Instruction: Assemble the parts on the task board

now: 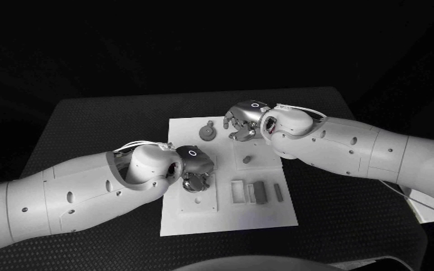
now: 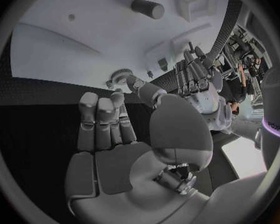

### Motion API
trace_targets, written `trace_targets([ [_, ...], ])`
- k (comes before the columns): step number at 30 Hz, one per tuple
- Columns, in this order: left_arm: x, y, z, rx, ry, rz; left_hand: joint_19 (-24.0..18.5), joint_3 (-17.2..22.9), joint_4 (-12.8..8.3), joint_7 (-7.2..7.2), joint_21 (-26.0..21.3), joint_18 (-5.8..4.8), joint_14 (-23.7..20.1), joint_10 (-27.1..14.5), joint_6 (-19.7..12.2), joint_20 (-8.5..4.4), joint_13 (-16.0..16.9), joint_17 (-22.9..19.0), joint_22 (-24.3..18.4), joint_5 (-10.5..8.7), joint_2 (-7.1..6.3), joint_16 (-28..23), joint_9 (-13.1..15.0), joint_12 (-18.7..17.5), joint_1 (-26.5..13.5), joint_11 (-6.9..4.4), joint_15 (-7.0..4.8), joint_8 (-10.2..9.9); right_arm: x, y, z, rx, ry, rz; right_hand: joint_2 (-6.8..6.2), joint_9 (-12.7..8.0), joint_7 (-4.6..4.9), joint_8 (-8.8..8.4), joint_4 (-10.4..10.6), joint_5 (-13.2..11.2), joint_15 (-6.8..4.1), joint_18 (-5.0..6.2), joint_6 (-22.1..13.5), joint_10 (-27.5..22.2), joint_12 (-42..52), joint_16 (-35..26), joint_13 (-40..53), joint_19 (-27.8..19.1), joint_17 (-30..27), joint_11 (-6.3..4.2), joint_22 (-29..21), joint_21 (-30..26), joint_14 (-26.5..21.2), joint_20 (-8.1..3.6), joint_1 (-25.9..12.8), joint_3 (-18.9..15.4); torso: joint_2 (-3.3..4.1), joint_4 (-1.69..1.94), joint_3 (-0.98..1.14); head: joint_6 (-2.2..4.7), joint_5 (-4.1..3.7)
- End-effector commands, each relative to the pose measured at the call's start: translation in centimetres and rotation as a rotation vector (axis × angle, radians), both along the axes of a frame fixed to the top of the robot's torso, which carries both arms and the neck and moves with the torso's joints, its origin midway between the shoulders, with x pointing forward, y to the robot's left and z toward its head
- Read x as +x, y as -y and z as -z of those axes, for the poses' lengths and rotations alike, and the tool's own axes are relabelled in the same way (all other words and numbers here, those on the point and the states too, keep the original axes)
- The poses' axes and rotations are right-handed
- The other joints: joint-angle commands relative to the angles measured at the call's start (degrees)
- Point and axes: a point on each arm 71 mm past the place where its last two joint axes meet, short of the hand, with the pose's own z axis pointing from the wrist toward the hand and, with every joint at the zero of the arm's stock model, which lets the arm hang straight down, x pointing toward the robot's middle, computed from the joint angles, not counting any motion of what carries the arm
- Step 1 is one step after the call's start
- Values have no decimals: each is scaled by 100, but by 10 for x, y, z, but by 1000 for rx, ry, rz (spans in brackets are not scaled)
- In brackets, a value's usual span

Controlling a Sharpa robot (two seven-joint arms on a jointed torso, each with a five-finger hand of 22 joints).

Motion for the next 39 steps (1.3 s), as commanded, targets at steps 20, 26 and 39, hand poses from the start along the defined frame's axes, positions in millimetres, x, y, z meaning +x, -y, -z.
trace_targets([
  [20,-1,4,3,57,-14,6,31,57,-2,-209,19,62,37,55,232,-20,10,17,9,20,5,1,13,1,37,0,4,13,-1,-1,1,-8,-16,-13,70,-12,30,24,-43,13,12,176,-4,38,23,7,-8,14,-3,-12,78,26,35,-10,-4,-4,2,1,-3,-6,-2],
  [26,-1,6,2,52,-5,6,32,58,0,-209,20,62,38,57,233,-21,11,20,11,20,6,0,15,1,35,-1,3,13,-1,-2,1,-9,-18,-14,73,-14,30,25,-44,13,12,176,-3,38,23,7,-9,14,-3,-12,78,26,35,-10,-5,-3,2,-1,1,-5,-2],
  [39,-1,6,1,43,8,2,36,60,3,-211,25,61,45,64,238,-23,16,27,15,21,8,-1,20,2,30,-3,2,14,-1,-1,1,-10,-20,-14,78,-17,29,29,-47,13,12,176,1,38,23,6,-10,14,-3,-12,78,26,35,-10,-6,-2,1,1,1,-13,-11],
])
